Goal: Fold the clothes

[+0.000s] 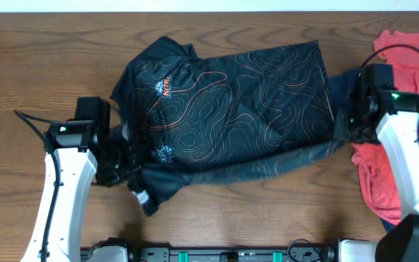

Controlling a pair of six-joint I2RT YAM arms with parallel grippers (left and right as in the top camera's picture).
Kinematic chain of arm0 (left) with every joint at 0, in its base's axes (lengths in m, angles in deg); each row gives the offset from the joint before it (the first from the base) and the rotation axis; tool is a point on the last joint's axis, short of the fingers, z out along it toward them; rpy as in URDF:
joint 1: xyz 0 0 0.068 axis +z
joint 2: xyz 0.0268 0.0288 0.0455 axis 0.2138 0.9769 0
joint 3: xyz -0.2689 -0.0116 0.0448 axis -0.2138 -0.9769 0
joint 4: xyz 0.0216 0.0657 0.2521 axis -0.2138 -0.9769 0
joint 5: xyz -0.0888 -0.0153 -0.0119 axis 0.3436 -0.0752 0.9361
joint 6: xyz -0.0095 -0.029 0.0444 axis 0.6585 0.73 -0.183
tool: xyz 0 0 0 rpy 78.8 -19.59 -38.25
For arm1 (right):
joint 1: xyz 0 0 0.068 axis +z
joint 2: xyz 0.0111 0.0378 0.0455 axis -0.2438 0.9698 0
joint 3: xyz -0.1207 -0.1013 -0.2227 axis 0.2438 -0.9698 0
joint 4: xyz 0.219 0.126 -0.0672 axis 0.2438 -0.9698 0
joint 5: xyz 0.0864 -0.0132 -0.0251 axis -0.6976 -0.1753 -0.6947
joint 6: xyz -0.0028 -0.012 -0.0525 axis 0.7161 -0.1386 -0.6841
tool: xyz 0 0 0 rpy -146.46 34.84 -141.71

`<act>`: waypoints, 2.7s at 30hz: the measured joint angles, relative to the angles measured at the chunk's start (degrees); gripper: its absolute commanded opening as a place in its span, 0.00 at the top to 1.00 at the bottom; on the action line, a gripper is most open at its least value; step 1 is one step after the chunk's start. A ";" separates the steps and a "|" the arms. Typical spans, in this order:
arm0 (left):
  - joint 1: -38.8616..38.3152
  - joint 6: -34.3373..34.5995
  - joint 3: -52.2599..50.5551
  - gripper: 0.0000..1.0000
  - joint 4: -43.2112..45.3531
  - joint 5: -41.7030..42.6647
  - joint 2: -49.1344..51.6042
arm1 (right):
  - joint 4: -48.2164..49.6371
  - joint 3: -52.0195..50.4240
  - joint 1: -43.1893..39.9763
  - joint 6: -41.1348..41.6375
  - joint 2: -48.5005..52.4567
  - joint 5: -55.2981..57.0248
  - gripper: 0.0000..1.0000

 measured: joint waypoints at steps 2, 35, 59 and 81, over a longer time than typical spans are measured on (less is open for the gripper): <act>0.02 0.63 0.00 0.94 5.14 0.04 0.28 | 4.98 0.00 0.00 0.00 0.07 -1.05 0.99; 6.19 8.41 -0.09 0.34 32.57 -2.05 19.08 | 23.43 -0.28 -1.68 0.57 15.65 -4.39 0.63; 7.41 8.48 -14.08 0.94 37.05 -13.44 18.49 | 19.32 -6.51 -1.88 0.55 15.43 -4.37 0.68; 7.43 8.41 -14.05 0.91 35.39 -13.73 18.49 | 41.64 -19.26 -1.88 -0.52 12.55 -2.58 0.60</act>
